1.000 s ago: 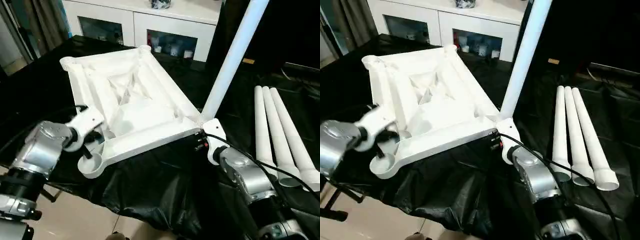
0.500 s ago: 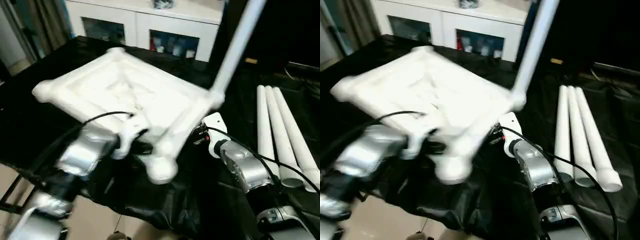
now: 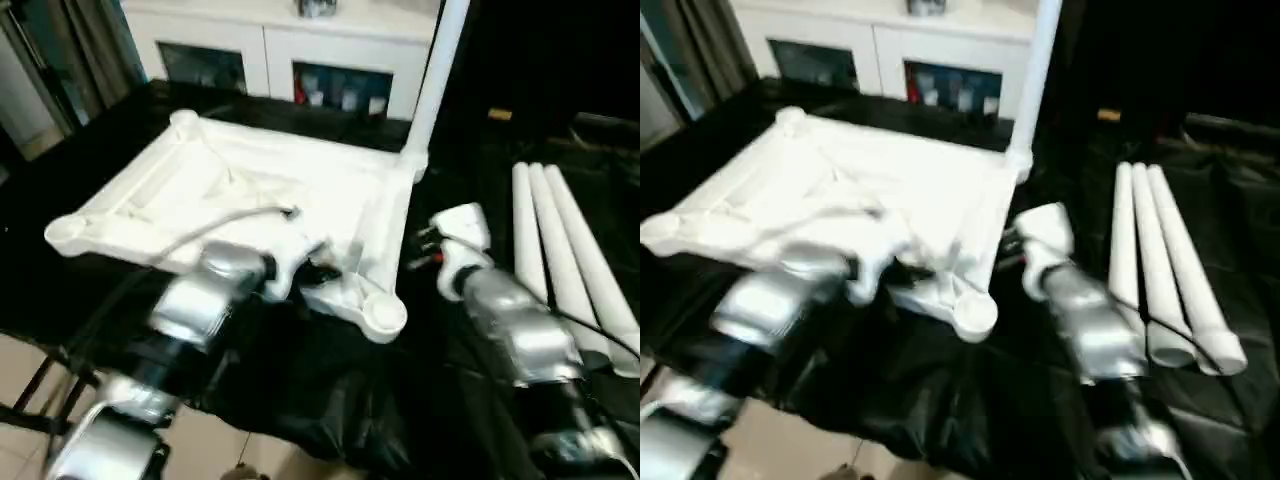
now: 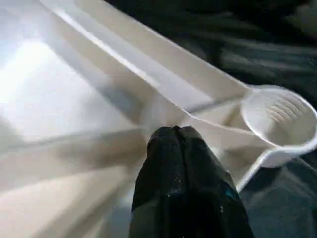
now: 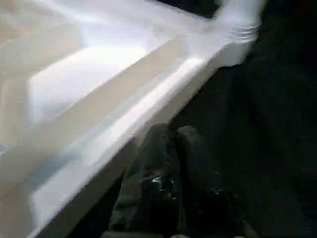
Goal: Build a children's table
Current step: Rotate table base
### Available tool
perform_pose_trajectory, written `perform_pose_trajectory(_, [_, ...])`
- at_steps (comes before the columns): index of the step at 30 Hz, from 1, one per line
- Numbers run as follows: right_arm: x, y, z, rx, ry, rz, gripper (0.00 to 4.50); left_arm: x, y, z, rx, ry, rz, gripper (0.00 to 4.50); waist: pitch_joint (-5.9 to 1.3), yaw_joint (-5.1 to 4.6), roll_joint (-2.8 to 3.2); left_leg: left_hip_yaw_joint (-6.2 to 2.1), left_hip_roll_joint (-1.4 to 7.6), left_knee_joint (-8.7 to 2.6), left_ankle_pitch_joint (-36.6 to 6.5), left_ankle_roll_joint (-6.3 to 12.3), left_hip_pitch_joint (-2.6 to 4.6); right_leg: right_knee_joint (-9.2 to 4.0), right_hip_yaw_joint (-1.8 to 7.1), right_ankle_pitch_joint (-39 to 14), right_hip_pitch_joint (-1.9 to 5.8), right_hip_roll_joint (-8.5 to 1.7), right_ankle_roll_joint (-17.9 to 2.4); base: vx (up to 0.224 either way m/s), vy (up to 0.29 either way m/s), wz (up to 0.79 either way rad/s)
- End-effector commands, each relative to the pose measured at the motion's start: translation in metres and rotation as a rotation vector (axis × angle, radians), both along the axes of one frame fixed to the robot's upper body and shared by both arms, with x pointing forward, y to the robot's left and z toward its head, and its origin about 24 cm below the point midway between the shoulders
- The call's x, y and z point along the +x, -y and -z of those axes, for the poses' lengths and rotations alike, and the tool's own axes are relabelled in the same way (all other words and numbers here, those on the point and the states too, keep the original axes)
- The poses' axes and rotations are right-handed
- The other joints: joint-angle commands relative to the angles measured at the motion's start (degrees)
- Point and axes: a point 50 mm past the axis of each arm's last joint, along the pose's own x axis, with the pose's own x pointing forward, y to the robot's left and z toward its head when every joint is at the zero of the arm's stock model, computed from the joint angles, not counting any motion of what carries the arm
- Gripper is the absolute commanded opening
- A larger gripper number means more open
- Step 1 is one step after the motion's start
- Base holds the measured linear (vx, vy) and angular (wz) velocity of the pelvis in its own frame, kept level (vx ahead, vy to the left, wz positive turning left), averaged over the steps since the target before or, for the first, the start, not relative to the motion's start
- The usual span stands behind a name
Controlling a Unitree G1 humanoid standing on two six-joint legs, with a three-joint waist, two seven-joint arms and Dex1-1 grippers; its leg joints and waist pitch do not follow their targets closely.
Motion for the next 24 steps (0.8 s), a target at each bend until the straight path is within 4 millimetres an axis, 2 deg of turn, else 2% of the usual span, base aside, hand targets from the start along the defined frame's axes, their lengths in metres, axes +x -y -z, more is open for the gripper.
perform_pose_trajectory(1, [-0.011,0.014,-0.019,0.023,0.016,0.103,0.90,-0.004,-0.011,-0.011,-0.077,0.091,-0.041,0.60,-4.36,-0.03,0.10,0.03,0.30,-3.59,-4.6,0.61,-0.08,-3.22,2.23,-3.2,4.08,-2.95,-11.7,0.000,0.000,0.00])
perform_pose_trajectory(3, [-0.016,0.015,-0.023,0.045,0.021,0.123,0.95,-0.007,-0.013,-0.014,-0.119,0.113,-0.045,0.75,-4.33,-0.13,0.14,0.12,0.20,-3.60,-5.1,0.52,-0.09,-3.44,2.21,-4.9,3.99,-2.96,-11.2,0.000,0.000,0.00])
perform_pose_trajectory(5, [-0.024,0.017,-0.026,0.046,0.006,0.165,1.07,-0.014,-0.018,-0.017,-0.175,0.135,-0.067,0.84,-4.14,-0.15,0.38,0.11,0.38,-3.82,-7.3,-0.15,0.12,-3.82,2.19,-8.9,3.61,-3.08,-10.4,0.000,0.000,0.00])
perform_pose_trajectory(7, [-0.028,0.020,-0.027,0.035,-0.009,0.197,1.28,-0.017,-0.021,-0.016,-0.194,0.136,-0.087,0.90,-3.92,-0.34,0.19,0.05,0.34,-4.10,-8.9,-0.97,0.07,-4.17,2.21,-12.8,3.52,-3.05,-9.0,0.000,0.000,0.00])
perform_pose_trajectory(8, [-0.034,0.025,-0.030,0.003,-0.027,0.244,1.33,-0.023,-0.024,-0.016,-0.211,0.131,-0.103,0.96,-3.88,-0.43,0.01,0.03,0.35,-4.14,-9.3,-1.36,0.27,-4.19,2.24,-14.4,3.41,-2.98,-8.1,0.000,0.000,0.00])
perform_pose_trajectory(9, [-0.036,0.026,-0.032,-0.004,-0.029,0.256,1.39,-0.025,-0.025,-0.017,-0.214,0.128,-0.099,1.06,-3.93,-0.40,0.10,0.02,0.39,-4.15,-9.0,-1.37,0.22,-4.23,2.29,-14.3,3.38,-3.02,-7.8,0.000,0.000,0.00])
perform_pose_trajectory(11, [-0.040,0.032,-0.039,-0.025,-0.044,0.299,1.61,-0.032,-0.026,-0.020,-0.222,0.125,-0.077,1.26,-3.84,-0.42,-0.23,0.07,0.29,-4.18,-9.0,-1.63,0.38,-4.27,2.37,-15.5,3.14,-2.86,-6.5,0.000,0.000,0.00])
perform_pose_trajectory(15, [-0.041,0.039,-0.044,-0.041,-0.071,0.345,1.81,-0.037,-0.025,-0.024,-0.243,0.122,-0.039,1.38,-3.77,-0.43,-0.09,0.17,0.04,-4.11,-8.6,-2.18,0.41,-4.34,2.44,-15.5,2.88,-2.73,-5.6,0.000,0.000,0.00])
perform_pose_trajectory(16, [-0.041,0.042,-0.045,-0.050,-0.079,0.360,2.04,-0.038,-0.024,-0.025,-0.253,0.118,-0.024,1.63,-3.79,-0.47,-0.08,0.19,0.02,-4.06,-8.5,-2.30,0.37,-4.36,2.47,-15.3,2.92,-2.73,-5.4,0.000,0.000,0.00])
perform_pose_trajectory(17, [-0.040,0.047,-0.045,-0.055,-0.101,0.380,2.04,-0.041,-0.022,-0.025,-0.254,0.108,0.006,1.63,-3.86,-0.42,0.04,0.18,-0.01,-4.01,-8.1,-2.36,0.33,-4.27,2.49,-14.8,2.98,-2.78,-5.4,0.000,0.000,0.00])
perform_pose_trajectory(20, [-0.039,0.052,-0.043,-0.067,-0.124,0.395,2.17,-0.043,-0.020,-0.024,-0.250,0.094,0.026,1.72,-4.06,-0.42,0.07,0.21,-0.07,-3.85,-6.6,-2.52,0.33,-3.92,2.49,-11.2,3.12,-2.68,-6.1,0.000,0.000,0.00])
perform_pose_trajectory(22, [-0.037,0.056,-0.039,-0.072,-0.158,0.401,2.54,-0.045,-0.018,-0.022,-0.236,0.077,0.049,2.07,-4.09,-0.48,0.14,0.21,-0.11,-3.81,-6.4,-2.52,0.30,-3.86,2.48,-10.6,3.24,-2.65,-6.4,0.000,0.000,0.00])
perform_pose_trajectory(24, [-0.035,0.059,-0.036,-0.075,-0.184,0.400,2.58,-0.045,-0.017,-0.020,-0.233,0.069,0.054,2.11,-4.11,-0.51,0.16,0.22,-0.11,-3.76,-6.3,-2.44,0.30,-3.82,2.47,-10.2,3.29,-2.67,-6.8,0.000,0.000,0.00])
